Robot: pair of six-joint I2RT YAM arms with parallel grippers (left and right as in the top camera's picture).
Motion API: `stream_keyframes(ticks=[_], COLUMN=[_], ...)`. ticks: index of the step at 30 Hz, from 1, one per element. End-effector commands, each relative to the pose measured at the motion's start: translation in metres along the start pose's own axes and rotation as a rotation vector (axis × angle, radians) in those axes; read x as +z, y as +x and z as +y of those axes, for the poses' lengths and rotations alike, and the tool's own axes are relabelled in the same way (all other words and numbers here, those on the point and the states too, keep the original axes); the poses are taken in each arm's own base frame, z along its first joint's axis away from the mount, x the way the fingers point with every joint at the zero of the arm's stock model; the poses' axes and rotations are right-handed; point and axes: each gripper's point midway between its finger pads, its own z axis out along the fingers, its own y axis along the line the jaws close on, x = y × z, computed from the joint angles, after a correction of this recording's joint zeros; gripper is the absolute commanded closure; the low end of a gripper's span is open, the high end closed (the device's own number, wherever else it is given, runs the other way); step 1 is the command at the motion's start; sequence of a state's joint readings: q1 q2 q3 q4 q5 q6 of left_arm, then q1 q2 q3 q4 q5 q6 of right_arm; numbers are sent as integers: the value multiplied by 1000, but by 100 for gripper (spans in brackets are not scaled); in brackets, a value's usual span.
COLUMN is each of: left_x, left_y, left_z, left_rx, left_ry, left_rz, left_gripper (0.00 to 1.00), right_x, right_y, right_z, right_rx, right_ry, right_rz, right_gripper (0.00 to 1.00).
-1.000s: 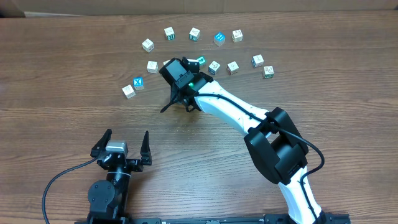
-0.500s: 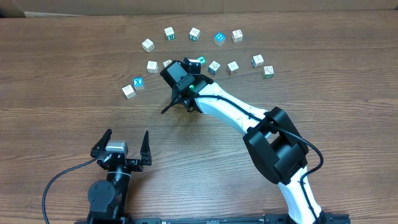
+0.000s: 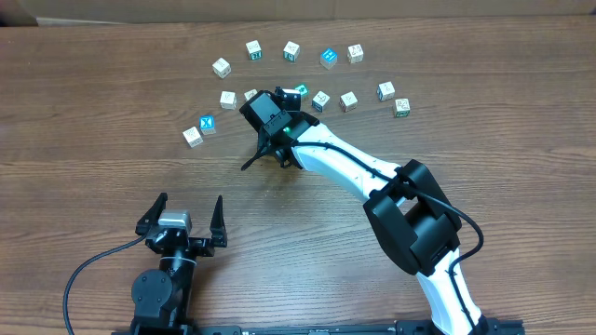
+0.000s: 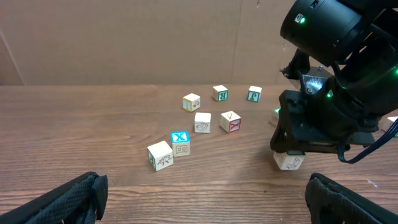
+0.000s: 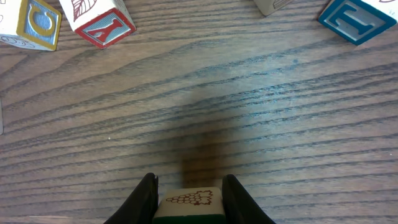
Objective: Form a horizontal line
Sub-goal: 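Carry the held block toward the center and lower it onto the table, then open the right gripper and move back to the right side of the arc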
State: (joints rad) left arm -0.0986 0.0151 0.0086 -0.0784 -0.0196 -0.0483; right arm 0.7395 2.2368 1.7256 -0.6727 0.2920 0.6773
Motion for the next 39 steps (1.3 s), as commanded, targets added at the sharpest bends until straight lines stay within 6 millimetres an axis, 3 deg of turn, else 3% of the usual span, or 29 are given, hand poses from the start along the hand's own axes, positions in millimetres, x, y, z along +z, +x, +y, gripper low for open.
stream_keyframes(ticks=[1,4,12,18,26,31,34,36,39], left_x=[0,0,0,0,0,0,0,0,0], left_y=[-1,-1,-1,-1,-1,-1,-1,-1,-1], left_z=[-1,-1,-1,-1,-1,-1,-1,-1,-1], left_rx=[19,19,19,19,19,19,19,19,19], left_ry=[1,1,1,1,1,1,1,1,1], left_rz=[-8,-8,-8,-8,-8,-8,-8,-9,-8], left_gripper=[0,1,0,1,0,1,1,0,1], right_x=[7,7,9,23,29,29,29,27,15], right_y=[5,9,9,17,17,17,16,11,-18], right_z=[-3,0,-1,-3,-1,-1,0,2,7], right_rx=[-1,-2,-5,-69,-84,-84,-83,-83,-124], right_ry=[15,-4,0,12,7,7,4,-1,-11], right_rz=[8,29,29,43,36,37,34,20,-46], right_gripper=[76,80,79,79,72,55,51,48,47])
